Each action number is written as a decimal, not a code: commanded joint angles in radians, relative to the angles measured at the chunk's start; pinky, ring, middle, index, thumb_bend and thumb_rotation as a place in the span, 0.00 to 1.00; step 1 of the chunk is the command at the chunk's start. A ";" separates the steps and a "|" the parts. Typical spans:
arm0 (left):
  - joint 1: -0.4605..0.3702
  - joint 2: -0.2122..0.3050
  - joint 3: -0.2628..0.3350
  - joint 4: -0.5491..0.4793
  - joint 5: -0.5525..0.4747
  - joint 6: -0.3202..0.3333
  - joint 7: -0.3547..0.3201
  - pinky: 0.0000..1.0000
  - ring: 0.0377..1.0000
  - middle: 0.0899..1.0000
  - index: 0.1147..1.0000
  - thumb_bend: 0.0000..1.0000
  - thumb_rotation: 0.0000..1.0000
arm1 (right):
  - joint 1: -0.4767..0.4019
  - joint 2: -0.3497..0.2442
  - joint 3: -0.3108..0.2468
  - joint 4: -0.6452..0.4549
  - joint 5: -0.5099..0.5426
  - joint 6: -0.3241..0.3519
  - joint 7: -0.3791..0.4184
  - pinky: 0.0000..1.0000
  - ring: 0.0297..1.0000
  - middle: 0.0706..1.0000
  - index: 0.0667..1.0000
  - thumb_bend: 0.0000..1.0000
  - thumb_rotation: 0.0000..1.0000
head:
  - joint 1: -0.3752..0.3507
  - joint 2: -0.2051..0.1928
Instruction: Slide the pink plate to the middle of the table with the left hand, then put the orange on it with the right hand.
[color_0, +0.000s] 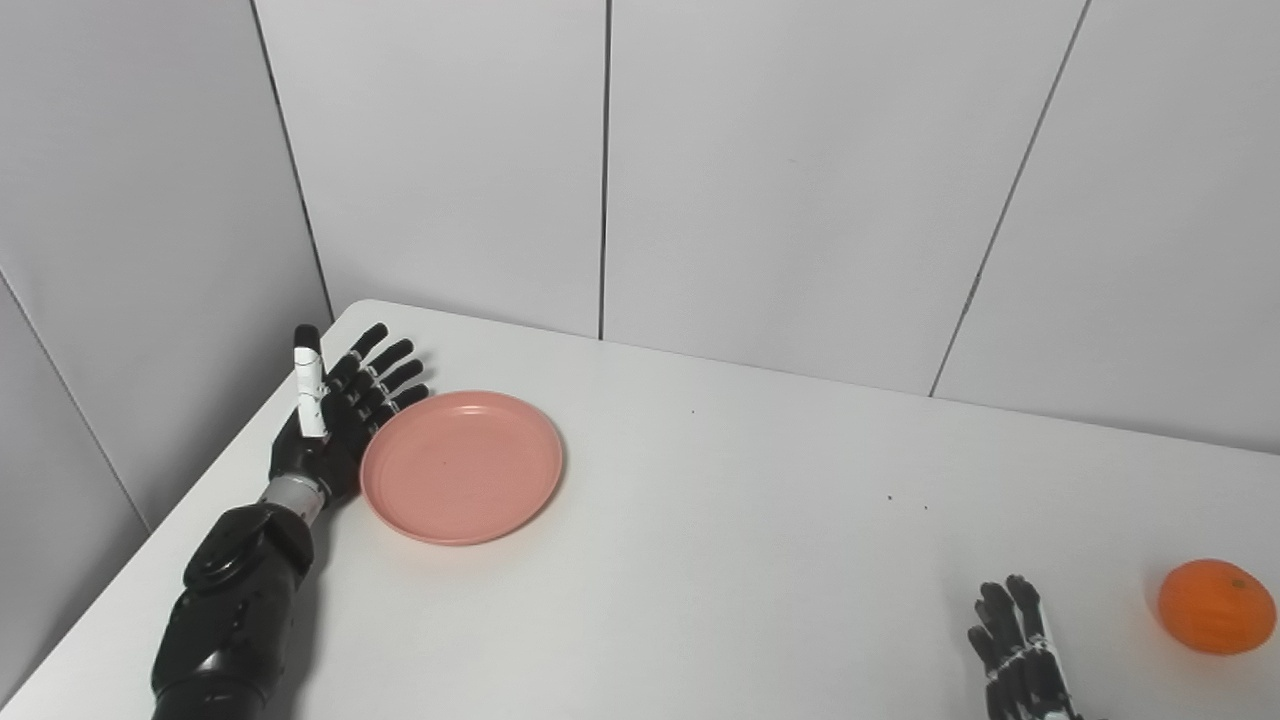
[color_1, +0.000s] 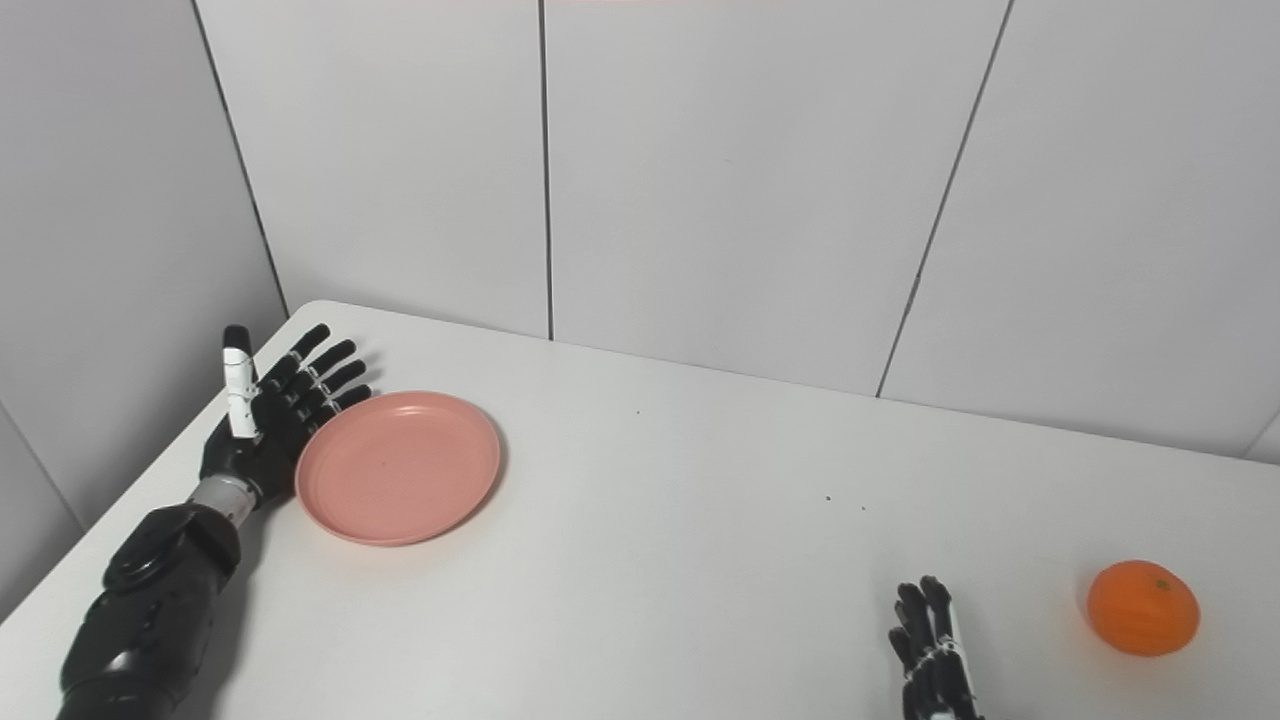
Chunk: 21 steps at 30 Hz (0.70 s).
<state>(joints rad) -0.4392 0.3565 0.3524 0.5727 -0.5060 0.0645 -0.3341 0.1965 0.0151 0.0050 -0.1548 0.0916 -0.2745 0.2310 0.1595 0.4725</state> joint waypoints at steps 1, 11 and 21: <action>0.002 -0.009 -0.008 -0.004 -0.006 0.036 -0.002 0.78 0.87 0.86 0.89 1.00 1.00 | 0.056 -0.028 0.016 0.064 0.003 0.004 0.002 1.00 0.99 0.96 1.00 0.89 1.00 | 0.001 0.001; 0.021 -0.071 -0.028 -0.075 0.013 0.068 0.065 0.78 0.84 0.83 0.89 1.00 1.00 | 0.060 -0.026 0.020 0.055 -0.002 0.009 0.000 1.00 0.99 0.96 1.00 0.89 1.00 | -0.004 0.008; 0.025 -0.129 -0.049 -0.112 0.011 0.075 0.077 0.79 0.84 0.82 0.85 1.00 1.00 | 0.065 -0.025 0.025 0.041 -0.004 0.012 -0.001 1.00 0.99 0.96 0.99 0.89 1.00 | -0.010 0.014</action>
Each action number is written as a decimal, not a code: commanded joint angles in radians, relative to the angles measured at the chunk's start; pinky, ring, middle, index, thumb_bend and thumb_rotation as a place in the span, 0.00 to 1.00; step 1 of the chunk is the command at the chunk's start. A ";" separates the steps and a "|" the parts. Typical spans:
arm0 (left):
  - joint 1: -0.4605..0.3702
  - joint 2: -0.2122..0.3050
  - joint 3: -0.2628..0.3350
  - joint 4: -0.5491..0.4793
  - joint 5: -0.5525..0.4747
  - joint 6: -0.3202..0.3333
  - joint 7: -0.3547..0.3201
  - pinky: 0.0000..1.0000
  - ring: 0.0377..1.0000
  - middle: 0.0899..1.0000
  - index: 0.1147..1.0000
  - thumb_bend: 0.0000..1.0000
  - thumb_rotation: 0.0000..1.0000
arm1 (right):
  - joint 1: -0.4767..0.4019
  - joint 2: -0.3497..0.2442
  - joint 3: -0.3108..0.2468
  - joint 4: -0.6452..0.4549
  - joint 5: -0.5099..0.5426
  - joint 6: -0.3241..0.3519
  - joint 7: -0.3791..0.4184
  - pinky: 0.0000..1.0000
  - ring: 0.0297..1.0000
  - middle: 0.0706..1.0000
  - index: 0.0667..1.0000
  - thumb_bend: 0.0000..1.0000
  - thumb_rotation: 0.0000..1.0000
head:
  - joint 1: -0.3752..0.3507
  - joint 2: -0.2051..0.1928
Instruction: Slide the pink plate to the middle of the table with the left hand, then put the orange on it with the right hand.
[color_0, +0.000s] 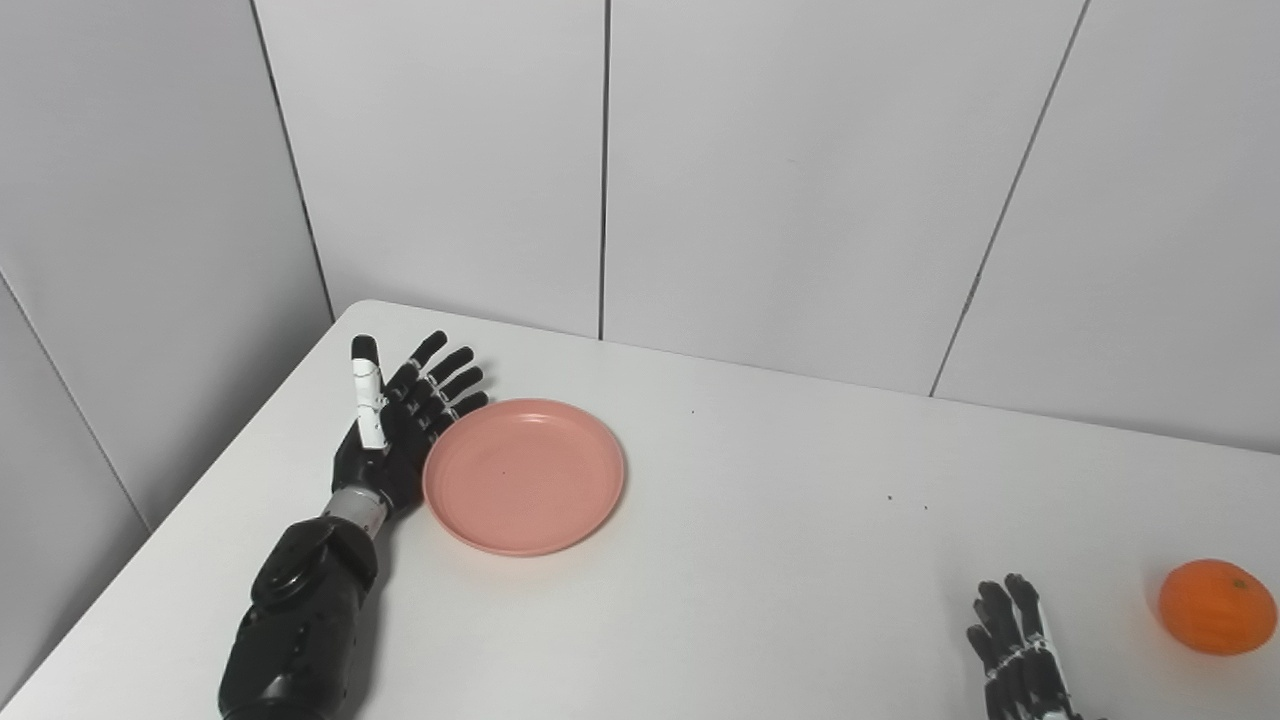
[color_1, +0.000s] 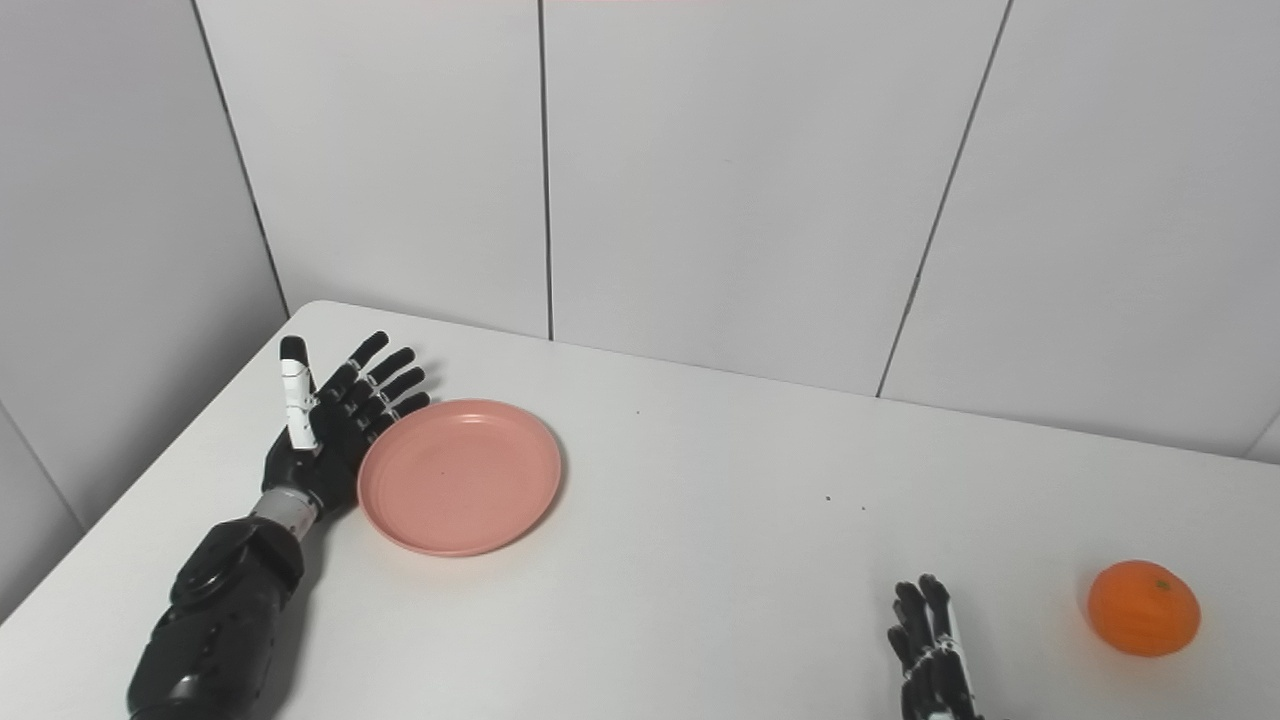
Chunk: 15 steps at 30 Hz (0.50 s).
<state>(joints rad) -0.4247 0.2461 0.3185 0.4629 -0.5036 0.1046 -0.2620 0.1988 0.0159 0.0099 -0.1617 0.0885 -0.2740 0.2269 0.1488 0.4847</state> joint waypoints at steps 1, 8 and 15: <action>0.010 -0.026 -0.019 -0.006 0.010 0.035 0.009 0.79 0.84 0.82 0.85 1.00 1.00 | 0.062 -0.026 0.020 0.048 -0.002 0.011 0.003 1.00 0.99 0.96 0.99 0.89 1.00 | 0.000 0.001; 0.011 -0.049 -0.038 -0.016 0.019 0.031 0.032 0.78 0.85 0.84 0.84 1.00 1.00 | 0.064 -0.024 0.023 0.044 -0.012 0.011 0.002 1.00 0.99 0.96 1.00 0.90 1.00 | -0.005 0.004; 0.011 -0.076 -0.039 -0.033 0.024 0.049 0.070 0.80 0.85 0.83 0.85 1.00 1.00 | 0.064 -0.028 0.025 0.045 -0.011 0.001 0.008 1.00 0.99 0.95 0.99 0.89 1.00 | -0.007 0.008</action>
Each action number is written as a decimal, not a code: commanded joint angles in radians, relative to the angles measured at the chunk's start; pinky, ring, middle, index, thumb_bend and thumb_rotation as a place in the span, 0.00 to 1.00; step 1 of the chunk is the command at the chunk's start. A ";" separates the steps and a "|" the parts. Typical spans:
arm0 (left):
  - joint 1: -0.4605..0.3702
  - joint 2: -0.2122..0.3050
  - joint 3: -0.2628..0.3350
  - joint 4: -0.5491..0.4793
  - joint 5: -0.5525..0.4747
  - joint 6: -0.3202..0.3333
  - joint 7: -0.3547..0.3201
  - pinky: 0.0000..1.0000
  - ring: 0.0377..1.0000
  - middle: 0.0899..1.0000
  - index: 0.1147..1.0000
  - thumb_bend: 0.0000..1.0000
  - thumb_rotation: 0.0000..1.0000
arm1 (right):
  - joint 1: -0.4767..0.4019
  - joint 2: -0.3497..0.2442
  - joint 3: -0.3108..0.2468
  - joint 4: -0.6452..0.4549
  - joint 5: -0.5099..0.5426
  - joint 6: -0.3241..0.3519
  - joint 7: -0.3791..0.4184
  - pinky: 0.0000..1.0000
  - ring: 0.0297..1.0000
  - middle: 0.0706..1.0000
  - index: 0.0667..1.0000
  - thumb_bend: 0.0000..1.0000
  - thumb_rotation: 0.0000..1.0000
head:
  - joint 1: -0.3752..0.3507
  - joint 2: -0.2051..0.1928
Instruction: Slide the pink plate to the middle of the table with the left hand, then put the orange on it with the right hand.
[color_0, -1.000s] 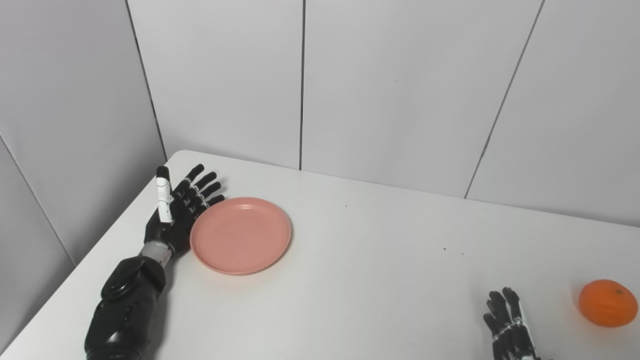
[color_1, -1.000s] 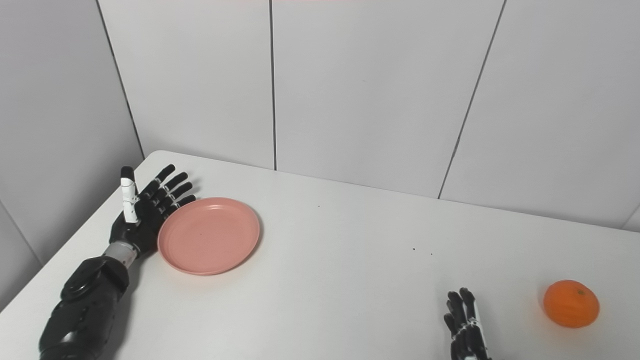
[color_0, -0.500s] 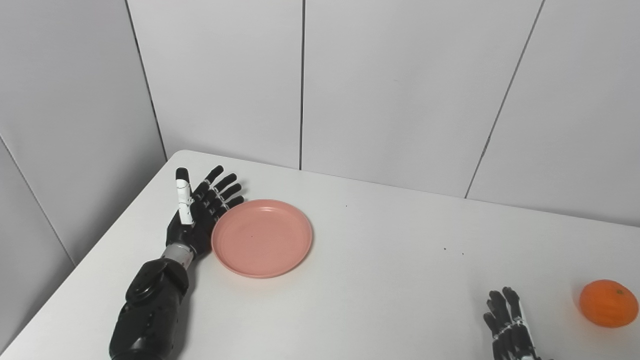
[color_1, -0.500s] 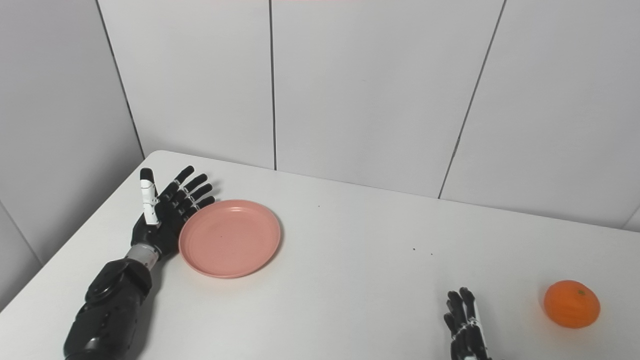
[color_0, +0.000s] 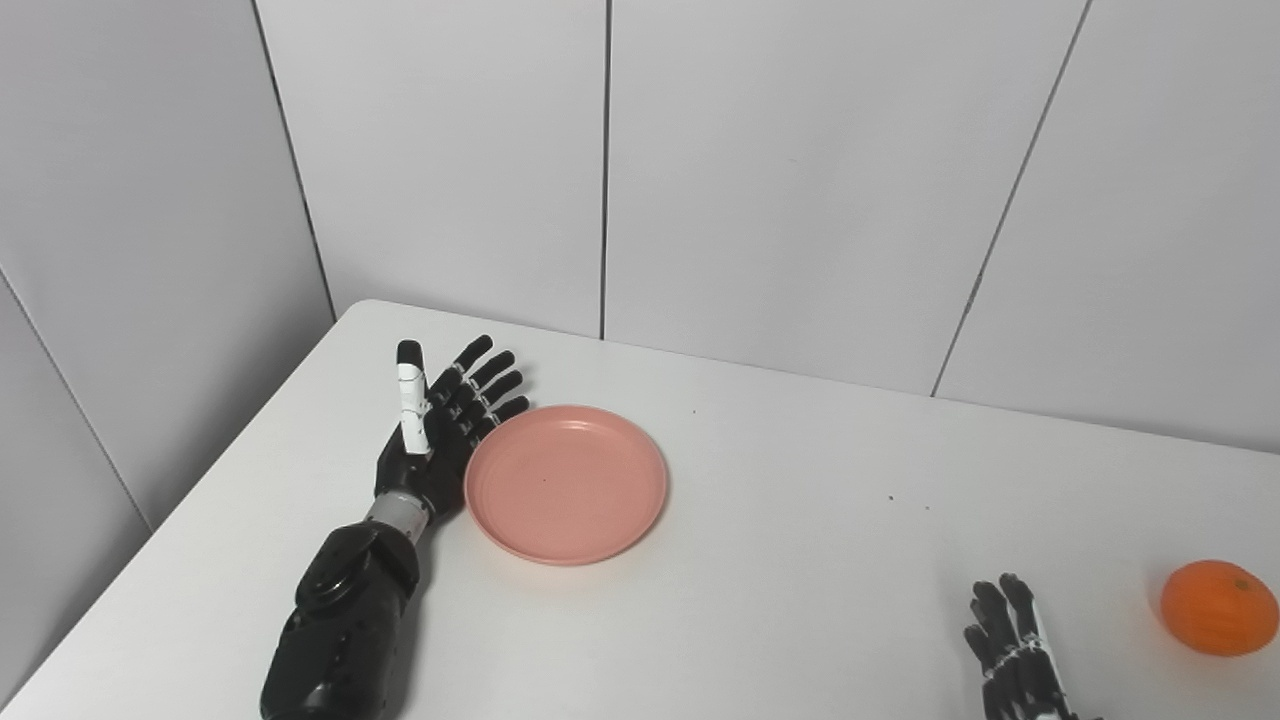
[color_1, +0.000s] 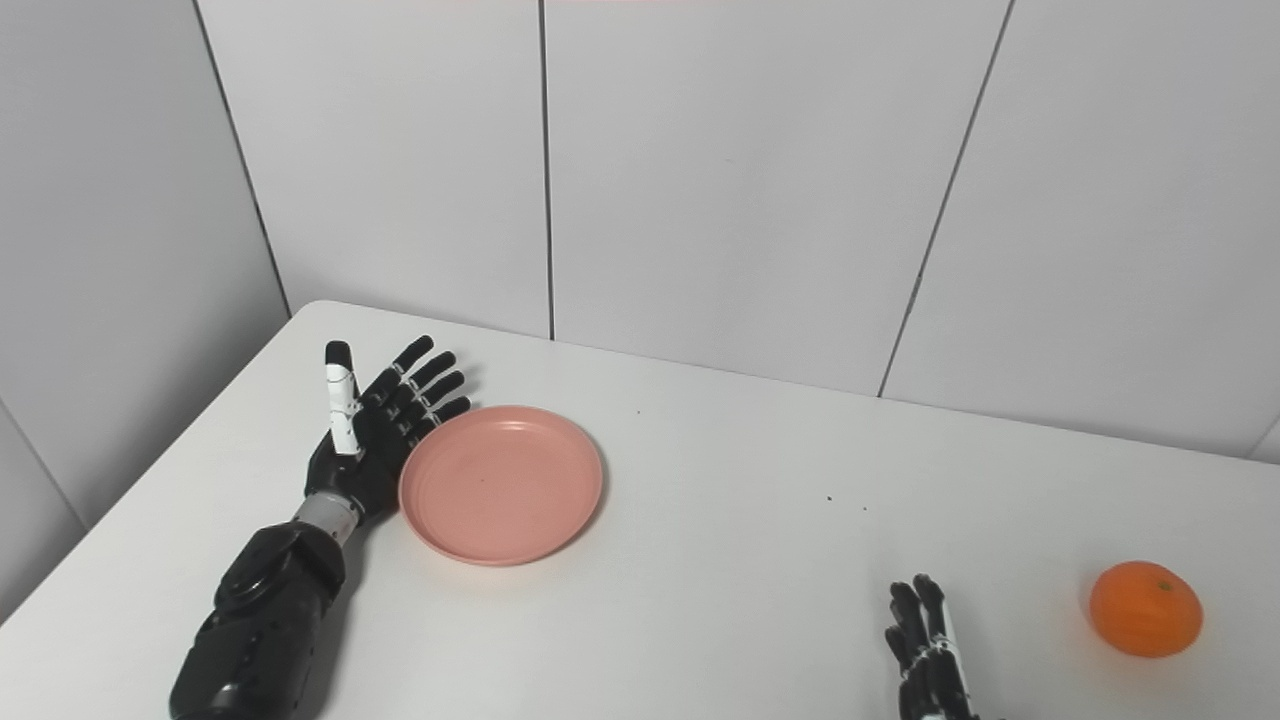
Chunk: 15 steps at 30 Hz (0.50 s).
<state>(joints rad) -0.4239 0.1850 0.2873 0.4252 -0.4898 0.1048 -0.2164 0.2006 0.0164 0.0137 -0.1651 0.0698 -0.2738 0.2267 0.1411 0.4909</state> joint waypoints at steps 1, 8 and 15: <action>0.010 -0.018 -0.009 0.003 0.011 0.048 0.026 0.81 0.86 0.84 0.85 1.00 1.00 | 0.062 -0.029 0.022 0.049 0.007 -0.002 0.008 1.00 0.99 0.95 0.99 0.89 1.00 | 0.001 0.001; 0.012 -0.054 -0.026 -0.003 0.063 0.033 0.092 0.86 0.86 0.84 0.84 1.00 1.00 | 0.064 -0.026 0.024 0.045 -0.008 -0.006 0.004 1.00 0.99 0.95 0.98 0.89 1.00 | -0.009 0.010; 0.011 -0.081 -0.024 -0.007 0.072 0.045 0.120 0.89 0.86 0.83 0.86 1.00 1.00 | 0.063 -0.021 0.026 0.044 -0.013 -0.010 0.002 1.00 0.98 0.94 0.98 0.89 1.00 | -0.013 0.011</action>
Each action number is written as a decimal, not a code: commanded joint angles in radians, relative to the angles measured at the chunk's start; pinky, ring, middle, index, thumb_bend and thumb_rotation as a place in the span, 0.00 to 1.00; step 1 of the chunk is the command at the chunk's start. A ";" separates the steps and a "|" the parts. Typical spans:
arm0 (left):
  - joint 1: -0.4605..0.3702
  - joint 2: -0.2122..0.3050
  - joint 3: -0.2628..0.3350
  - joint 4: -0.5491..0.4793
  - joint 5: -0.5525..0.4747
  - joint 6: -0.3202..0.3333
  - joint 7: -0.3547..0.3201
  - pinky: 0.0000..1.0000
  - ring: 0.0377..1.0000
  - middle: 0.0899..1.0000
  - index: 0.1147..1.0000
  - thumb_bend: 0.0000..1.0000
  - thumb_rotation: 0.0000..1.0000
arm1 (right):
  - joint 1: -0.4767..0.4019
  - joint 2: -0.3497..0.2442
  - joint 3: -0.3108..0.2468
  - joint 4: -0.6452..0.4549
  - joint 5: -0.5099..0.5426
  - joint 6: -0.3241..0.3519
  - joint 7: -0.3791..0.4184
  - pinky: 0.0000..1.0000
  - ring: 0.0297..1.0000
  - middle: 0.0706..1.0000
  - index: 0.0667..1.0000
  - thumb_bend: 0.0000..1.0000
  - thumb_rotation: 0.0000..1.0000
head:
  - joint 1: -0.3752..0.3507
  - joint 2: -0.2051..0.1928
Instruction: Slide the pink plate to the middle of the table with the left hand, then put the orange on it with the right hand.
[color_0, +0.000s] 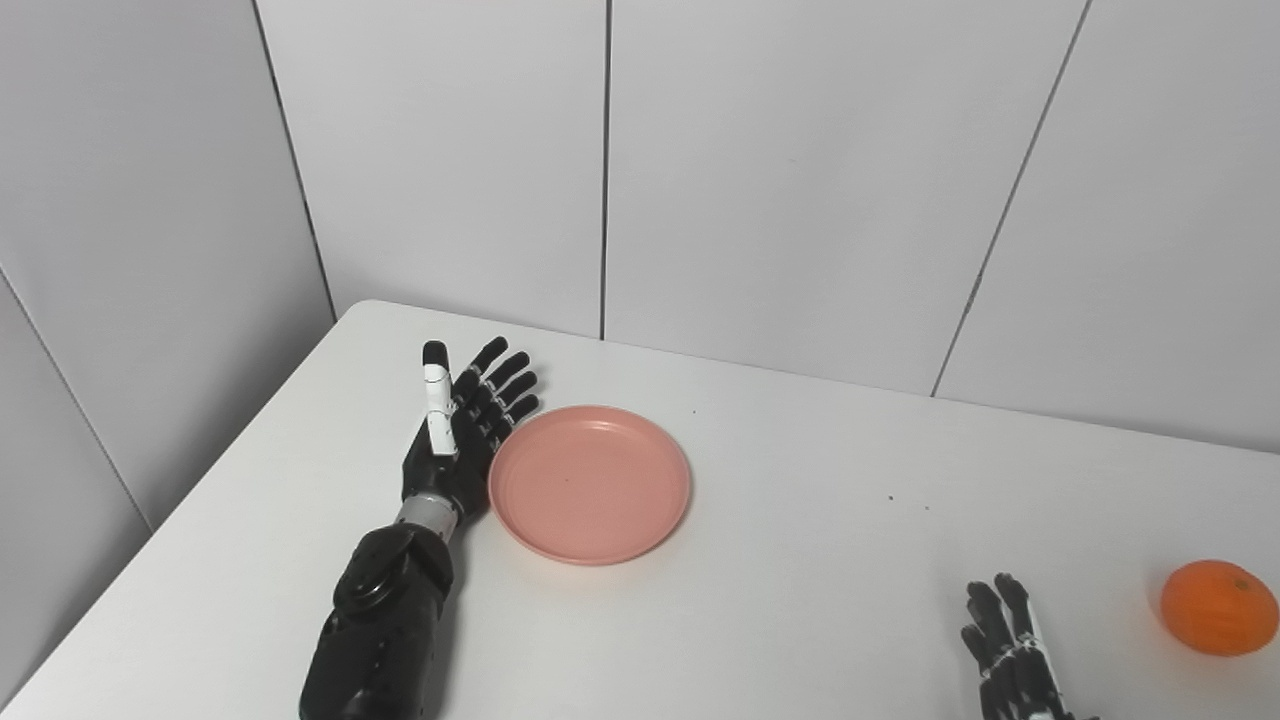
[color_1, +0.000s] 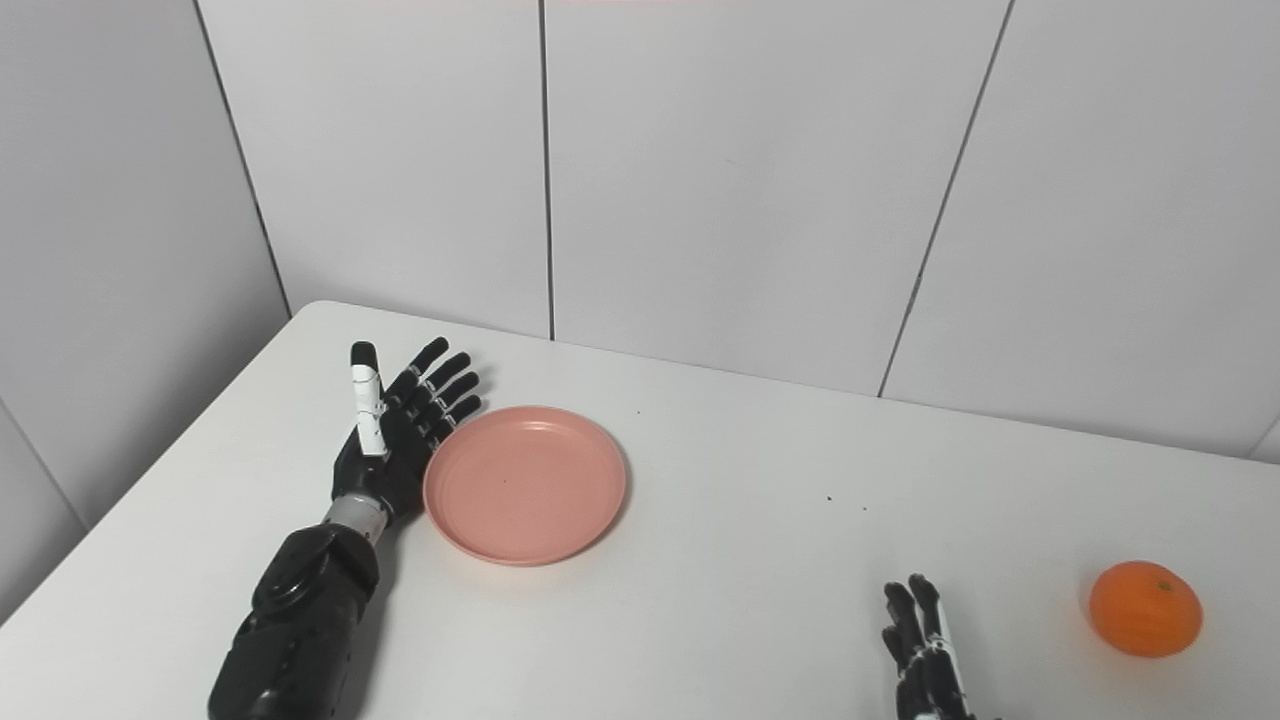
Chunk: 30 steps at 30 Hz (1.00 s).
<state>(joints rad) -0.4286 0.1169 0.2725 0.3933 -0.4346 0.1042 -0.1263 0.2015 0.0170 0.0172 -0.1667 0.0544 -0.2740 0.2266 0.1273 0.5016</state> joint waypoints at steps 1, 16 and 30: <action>0.016 -0.016 -0.010 0.022 0.018 0.048 0.034 0.88 0.85 0.83 0.85 1.00 1.00 | 0.062 -0.022 0.023 0.045 0.002 -0.010 0.002 1.00 0.98 0.94 0.98 0.89 1.00 | 0.001 0.001; 0.030 -0.027 -0.051 -0.024 0.036 0.069 0.051 0.91 0.87 0.83 0.82 1.00 1.00 | 0.067 -0.010 0.035 0.022 -0.006 0.008 -0.003 1.00 0.98 0.94 0.97 0.88 1.00 | -0.045 0.027; 0.040 -0.068 -0.058 -0.088 0.035 0.144 0.079 0.90 0.86 0.81 0.78 1.00 1.00 | 0.076 0.000 0.052 0.002 -0.010 0.017 -0.010 0.98 0.97 0.93 0.96 0.87 1.00 | -0.082 0.053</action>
<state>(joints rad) -0.4054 0.0645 0.2278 0.2904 -0.4123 0.1882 -0.0663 0.2055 0.0222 0.0410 -0.1833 0.0323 -0.2696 0.2203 0.0445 0.5537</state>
